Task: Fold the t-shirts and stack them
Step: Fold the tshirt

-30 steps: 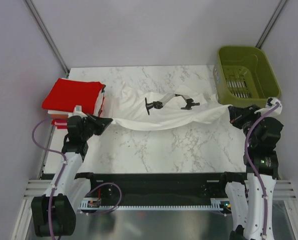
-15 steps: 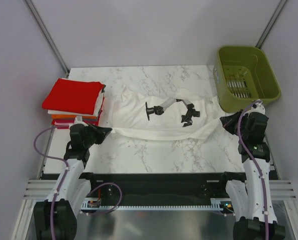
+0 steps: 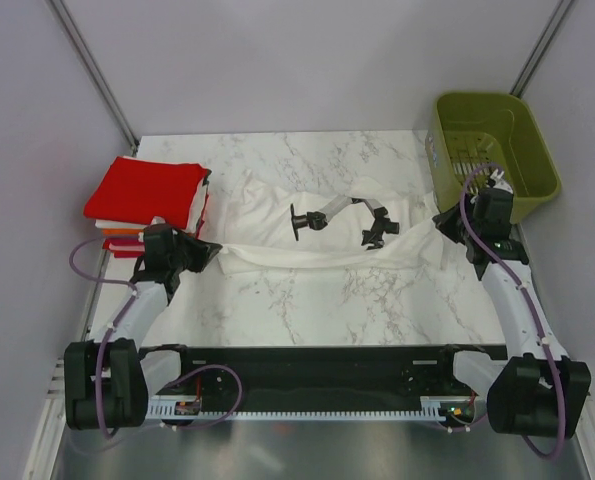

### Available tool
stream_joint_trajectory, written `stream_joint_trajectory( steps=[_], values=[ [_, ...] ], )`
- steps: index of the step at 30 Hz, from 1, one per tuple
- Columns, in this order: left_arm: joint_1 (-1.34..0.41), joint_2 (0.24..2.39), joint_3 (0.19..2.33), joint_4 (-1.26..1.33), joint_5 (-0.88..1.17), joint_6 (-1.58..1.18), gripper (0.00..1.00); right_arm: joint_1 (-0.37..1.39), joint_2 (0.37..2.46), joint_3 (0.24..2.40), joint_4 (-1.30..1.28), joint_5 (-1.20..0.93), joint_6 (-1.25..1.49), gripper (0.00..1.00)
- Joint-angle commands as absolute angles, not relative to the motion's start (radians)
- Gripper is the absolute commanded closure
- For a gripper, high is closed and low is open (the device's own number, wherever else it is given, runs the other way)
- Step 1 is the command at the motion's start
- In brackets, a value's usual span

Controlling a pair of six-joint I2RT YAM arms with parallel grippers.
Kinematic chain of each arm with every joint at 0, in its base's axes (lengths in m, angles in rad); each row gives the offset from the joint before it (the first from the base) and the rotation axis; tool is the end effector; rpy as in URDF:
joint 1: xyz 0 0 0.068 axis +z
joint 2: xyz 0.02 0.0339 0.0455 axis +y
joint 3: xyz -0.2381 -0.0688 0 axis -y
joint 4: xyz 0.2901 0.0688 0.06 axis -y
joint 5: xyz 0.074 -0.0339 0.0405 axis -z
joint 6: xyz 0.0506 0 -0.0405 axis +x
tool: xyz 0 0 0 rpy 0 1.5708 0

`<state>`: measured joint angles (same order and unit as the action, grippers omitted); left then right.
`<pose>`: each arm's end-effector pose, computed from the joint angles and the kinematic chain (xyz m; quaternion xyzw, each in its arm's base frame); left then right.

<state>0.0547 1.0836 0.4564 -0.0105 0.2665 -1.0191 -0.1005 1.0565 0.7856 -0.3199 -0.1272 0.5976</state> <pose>0.2776 0.0019 0.1291 -0.4014 0.7912 -0.3119 0.3400 0.3007 -0.0239 0.2318 0.2730 0.8377 0.1699 0.4414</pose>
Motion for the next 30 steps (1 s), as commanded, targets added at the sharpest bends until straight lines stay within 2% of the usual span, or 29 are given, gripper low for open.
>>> stream_joint_trajectory(
  steps=[1,11,30],
  values=[
    [0.06,1.13,0.526,0.032,0.242,-1.039,0.98,-0.098,1.101,0.891,-0.25,-0.023,0.577,1.0],
    [0.032,1.291,0.653,0.064,0.244,-1.046,0.98,-0.098,1.311,1.075,-0.23,-0.015,0.542,1.0],
    [-0.025,1.436,0.79,0.067,0.184,-1.068,0.98,-0.086,1.542,1.255,-0.195,-0.054,0.545,1.0]
  ],
)
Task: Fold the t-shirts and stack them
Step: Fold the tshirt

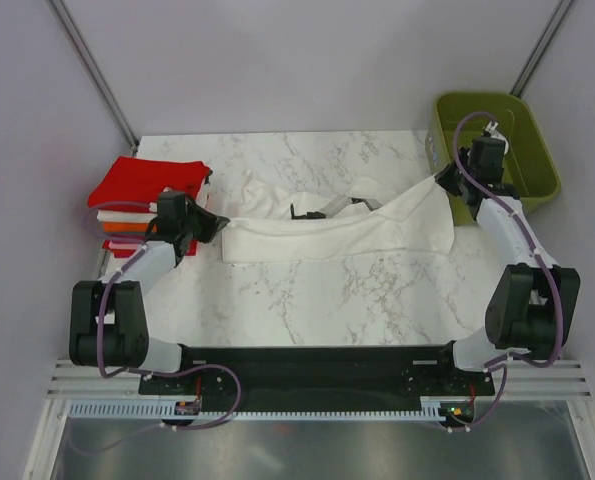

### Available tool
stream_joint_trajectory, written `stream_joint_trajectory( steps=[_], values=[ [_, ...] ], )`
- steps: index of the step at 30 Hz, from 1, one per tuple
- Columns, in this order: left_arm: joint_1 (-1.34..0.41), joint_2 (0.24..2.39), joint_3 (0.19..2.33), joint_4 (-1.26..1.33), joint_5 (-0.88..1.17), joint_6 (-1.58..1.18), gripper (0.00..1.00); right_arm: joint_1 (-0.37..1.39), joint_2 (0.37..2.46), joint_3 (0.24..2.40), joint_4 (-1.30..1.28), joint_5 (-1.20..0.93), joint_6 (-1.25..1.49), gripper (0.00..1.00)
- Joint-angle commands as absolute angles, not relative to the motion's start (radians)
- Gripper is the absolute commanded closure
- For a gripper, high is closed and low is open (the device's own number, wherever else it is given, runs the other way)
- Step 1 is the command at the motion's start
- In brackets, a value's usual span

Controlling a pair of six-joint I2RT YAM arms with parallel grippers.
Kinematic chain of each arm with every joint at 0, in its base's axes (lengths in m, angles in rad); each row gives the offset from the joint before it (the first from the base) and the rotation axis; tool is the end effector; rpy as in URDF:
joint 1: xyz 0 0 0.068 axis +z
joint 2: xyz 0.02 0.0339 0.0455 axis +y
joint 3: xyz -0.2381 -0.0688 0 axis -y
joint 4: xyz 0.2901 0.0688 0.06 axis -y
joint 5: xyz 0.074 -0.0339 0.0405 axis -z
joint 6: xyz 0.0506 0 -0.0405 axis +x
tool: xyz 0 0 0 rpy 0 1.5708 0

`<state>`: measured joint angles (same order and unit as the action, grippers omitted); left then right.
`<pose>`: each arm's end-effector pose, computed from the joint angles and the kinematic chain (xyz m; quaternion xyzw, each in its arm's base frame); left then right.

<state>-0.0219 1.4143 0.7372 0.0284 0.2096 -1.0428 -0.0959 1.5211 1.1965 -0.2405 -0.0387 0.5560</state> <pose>0.3447 -0.0181 0.1391 -0.3945 0.7999 -0.3053 0.3337 0.4058 -0.0371 0.2489 0.2717 0.8329 0.1264 0.4653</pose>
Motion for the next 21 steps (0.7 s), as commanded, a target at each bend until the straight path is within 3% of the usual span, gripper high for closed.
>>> stream_joint_trajectory(
  steps=[1,21],
  values=[
    [-0.025,1.445,0.795,0.067,0.183,-1.069,0.98,-0.083,1.551,1.268,-0.195,-0.054,0.543,1.0],
    [-0.023,1.497,0.801,0.084,0.147,-1.091,0.98,-0.069,1.681,1.391,-0.212,-0.014,0.535,1.0]
  ],
)
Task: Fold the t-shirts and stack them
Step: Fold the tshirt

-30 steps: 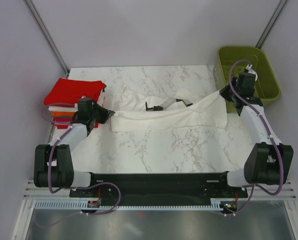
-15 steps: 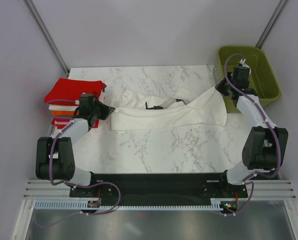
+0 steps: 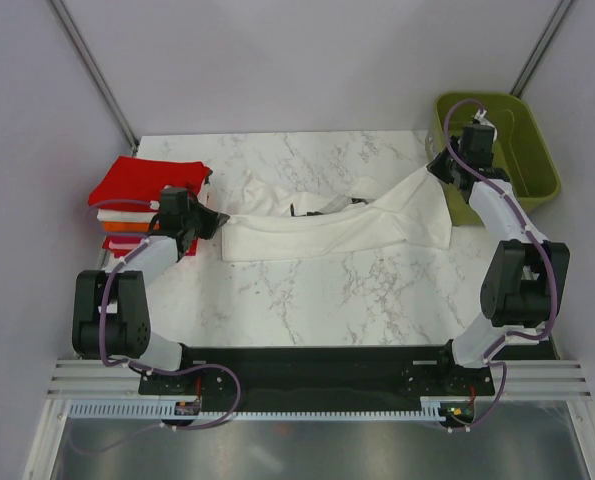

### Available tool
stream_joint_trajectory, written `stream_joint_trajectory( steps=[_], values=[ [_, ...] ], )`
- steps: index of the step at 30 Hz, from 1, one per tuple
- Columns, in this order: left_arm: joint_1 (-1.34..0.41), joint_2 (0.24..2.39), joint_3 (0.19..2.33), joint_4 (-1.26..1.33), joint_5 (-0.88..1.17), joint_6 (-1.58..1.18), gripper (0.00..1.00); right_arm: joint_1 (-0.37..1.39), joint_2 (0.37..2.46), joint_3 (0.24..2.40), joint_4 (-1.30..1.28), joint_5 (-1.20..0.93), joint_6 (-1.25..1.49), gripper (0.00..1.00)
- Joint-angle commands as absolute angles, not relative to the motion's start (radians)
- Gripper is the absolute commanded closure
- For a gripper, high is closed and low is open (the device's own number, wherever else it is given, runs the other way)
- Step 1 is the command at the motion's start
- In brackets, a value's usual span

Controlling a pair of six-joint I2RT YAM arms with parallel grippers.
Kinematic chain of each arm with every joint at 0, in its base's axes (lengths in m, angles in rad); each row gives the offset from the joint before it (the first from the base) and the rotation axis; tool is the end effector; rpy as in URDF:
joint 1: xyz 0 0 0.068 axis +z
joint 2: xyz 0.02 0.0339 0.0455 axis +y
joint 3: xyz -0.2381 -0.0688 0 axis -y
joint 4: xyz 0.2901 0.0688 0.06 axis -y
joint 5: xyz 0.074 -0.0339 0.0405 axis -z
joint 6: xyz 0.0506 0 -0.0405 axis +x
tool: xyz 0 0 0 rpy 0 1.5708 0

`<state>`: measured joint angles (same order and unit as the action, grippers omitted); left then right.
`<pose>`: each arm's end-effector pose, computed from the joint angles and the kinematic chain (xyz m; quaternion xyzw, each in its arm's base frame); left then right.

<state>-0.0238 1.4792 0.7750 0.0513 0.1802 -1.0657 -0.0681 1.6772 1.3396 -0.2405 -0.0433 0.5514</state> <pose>0.3562 -0.0175 0.1333 -0.4098 0.7943 -0.2976 0.3355 0.4423 -0.0280 0.2427 0.2582 0.8404 0.1324 0.4577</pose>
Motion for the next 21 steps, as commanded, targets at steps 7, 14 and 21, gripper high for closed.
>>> stream_joint_trajectory(
  steps=[7,14,21],
  values=[
    [-0.023,1.479,0.782,0.083,0.12,-1.101,0.98,-0.068,1.674,1.388,-0.227,0.038,0.537,1.0],
    [-0.023,1.496,0.778,0.083,0.123,-1.109,0.98,-0.069,1.687,1.39,-0.232,0.069,0.549,1.0],
    [-0.023,1.523,0.787,0.08,0.104,-1.132,0.98,-0.069,1.741,1.431,-0.23,0.086,0.572,1.0]
  ],
)
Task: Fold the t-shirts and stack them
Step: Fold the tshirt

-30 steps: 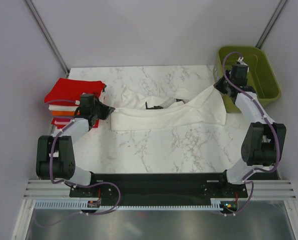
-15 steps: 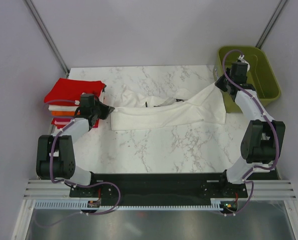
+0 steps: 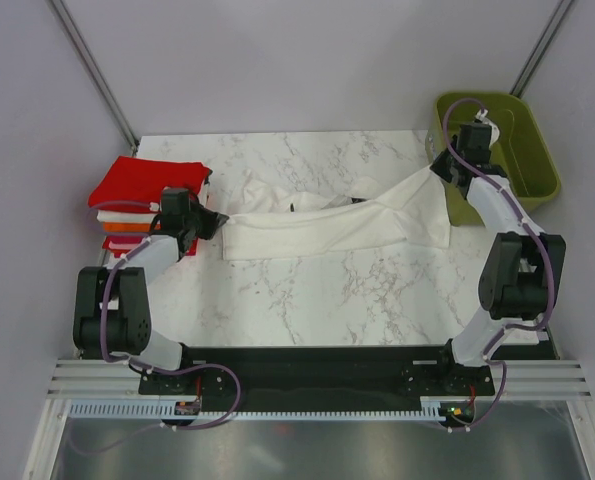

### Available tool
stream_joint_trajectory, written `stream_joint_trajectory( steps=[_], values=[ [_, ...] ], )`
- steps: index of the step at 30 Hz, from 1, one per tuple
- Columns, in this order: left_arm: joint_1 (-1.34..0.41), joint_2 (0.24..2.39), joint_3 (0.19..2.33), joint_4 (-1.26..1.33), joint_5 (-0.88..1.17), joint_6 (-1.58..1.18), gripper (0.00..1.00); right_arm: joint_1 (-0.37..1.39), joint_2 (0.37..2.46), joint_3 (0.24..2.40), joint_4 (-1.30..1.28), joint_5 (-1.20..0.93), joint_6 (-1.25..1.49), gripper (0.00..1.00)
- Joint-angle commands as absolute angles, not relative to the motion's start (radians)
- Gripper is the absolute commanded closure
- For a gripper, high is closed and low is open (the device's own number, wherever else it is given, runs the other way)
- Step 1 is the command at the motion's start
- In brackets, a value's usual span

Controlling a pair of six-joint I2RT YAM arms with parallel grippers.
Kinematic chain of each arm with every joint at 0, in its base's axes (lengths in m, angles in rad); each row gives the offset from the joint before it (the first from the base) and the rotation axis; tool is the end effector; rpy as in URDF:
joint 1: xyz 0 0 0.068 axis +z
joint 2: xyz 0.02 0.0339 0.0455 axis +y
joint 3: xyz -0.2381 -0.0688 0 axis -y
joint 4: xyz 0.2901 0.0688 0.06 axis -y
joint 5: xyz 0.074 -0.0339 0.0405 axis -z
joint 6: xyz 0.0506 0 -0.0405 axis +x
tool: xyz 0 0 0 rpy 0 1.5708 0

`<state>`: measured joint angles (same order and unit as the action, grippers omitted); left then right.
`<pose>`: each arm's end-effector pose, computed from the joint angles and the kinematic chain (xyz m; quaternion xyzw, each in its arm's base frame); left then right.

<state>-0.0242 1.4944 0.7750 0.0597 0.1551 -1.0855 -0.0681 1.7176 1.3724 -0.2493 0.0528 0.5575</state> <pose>0.3573 -0.0165 0.1289 -0.4237 0.7894 -0.2902 0.3362 0.4501 -0.0334 0.2376 0.2835 0.8362 0.0910 0.4605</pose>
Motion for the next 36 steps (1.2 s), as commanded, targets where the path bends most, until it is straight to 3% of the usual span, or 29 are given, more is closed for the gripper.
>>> stream_joint_trajectory(
  steps=[1,7,9,10,12,17,22,30,36],
  values=[
    [-0.021,1.525,0.791,0.08,0.104,-1.129,0.98,-0.069,1.752,1.433,-0.227,0.087,0.575,1.0],
    [-0.023,1.565,0.825,0.083,0.12,-1.112,0.92,-0.069,1.808,1.47,-0.218,0.055,0.583,0.97],
    [-0.025,1.565,0.831,0.086,0.118,-1.103,0.86,-0.068,1.816,1.483,-0.215,0.022,0.58,0.81],
    [-0.026,1.556,0.831,0.087,0.117,-1.094,0.83,-0.066,1.818,1.486,-0.215,0.014,0.581,0.61],
    [-0.031,1.539,0.83,0.089,0.115,-1.077,0.76,-0.06,1.806,1.48,-0.206,0.012,0.577,0.52],
    [-0.066,1.439,0.813,0.072,0.113,-1.045,0.57,-0.035,1.714,1.43,-0.195,0.02,0.569,0.5],
    [-0.103,1.292,0.741,0.035,0.094,-1.042,0.48,-0.032,1.501,1.246,-0.124,0.054,0.598,0.49],
    [-0.201,0.982,0.463,0.063,-0.036,-1.167,0.47,-0.032,1.091,0.67,0.13,0.08,0.793,0.48],
    [-0.342,0.936,0.344,0.11,-0.234,-1.247,0.46,-0.032,0.973,0.457,0.228,0.124,0.865,0.44]
  ],
)
